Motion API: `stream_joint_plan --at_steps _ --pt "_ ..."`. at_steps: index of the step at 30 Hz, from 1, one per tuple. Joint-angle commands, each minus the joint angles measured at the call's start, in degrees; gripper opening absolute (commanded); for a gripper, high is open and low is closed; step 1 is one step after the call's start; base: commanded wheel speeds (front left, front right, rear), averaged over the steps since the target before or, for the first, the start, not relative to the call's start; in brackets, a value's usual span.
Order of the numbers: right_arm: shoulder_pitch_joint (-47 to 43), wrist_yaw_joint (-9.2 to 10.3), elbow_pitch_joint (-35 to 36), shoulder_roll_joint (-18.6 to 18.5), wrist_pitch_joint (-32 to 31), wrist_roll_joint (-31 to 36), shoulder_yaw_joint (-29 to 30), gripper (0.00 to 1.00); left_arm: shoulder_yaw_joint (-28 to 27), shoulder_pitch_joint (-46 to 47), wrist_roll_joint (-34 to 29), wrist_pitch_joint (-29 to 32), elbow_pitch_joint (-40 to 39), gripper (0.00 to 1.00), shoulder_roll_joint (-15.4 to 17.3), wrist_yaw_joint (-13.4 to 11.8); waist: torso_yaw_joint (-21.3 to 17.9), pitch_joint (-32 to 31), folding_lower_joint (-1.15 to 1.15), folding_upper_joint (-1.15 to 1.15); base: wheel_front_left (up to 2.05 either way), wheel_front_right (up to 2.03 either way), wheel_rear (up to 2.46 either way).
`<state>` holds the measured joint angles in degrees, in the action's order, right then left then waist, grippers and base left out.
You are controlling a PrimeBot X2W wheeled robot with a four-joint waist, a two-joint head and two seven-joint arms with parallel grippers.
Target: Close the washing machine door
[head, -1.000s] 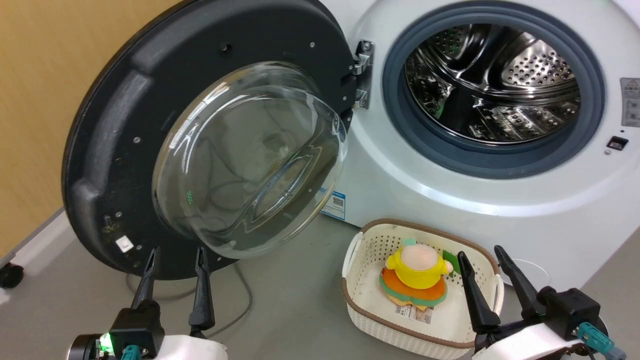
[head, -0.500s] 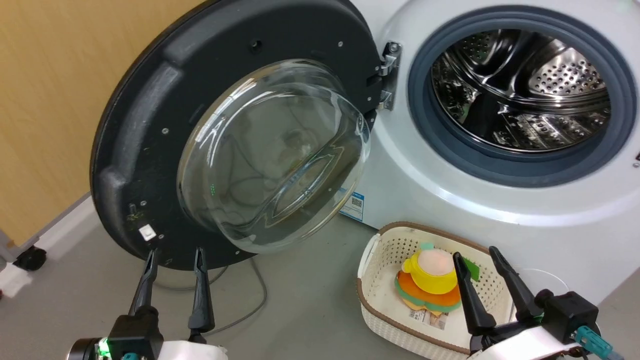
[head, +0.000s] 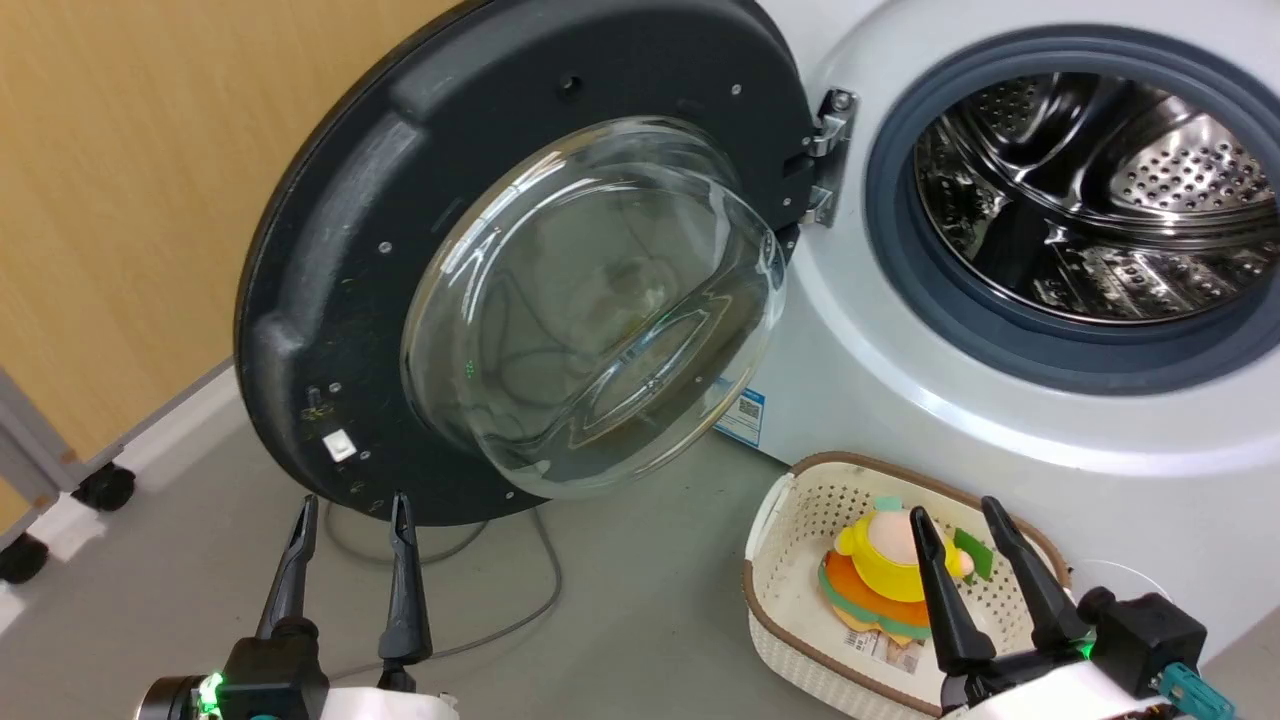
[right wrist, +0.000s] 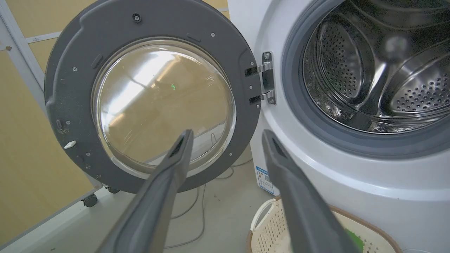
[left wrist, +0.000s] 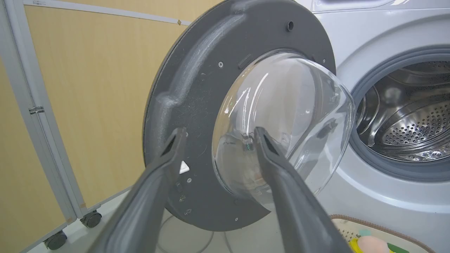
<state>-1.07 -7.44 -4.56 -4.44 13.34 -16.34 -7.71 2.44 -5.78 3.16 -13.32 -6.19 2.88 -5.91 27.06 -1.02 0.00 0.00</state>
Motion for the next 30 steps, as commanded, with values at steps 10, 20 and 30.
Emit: stream_joint_plan --at_steps 10,20,30 --pt "-1.78 -0.05 0.13 -0.04 1.66 -1.27 0.02 1.0 0.26 -0.3 0.28 -1.68 0.1 1.0 -0.01 -0.05 2.32 -0.06 0.0 0.0 0.0 0.0 0.0" --pt "-2.29 -0.05 0.39 -0.04 1.66 -0.82 0.3 1.0 -0.54 0.8 0.69 -1.68 -0.81 0.0 0.9 1.5 2.44 0.23 0.0 0.0 0.0 0.0 0.0" --pt "-1.8 -0.05 1.55 -1.36 1.66 1.12 0.64 1.0 -9.79 12.04 9.8 -1.53 2.6 0.0 8.67 8.46 0.72 4.67 0.0 0.0 0.0 0.0 0.0"
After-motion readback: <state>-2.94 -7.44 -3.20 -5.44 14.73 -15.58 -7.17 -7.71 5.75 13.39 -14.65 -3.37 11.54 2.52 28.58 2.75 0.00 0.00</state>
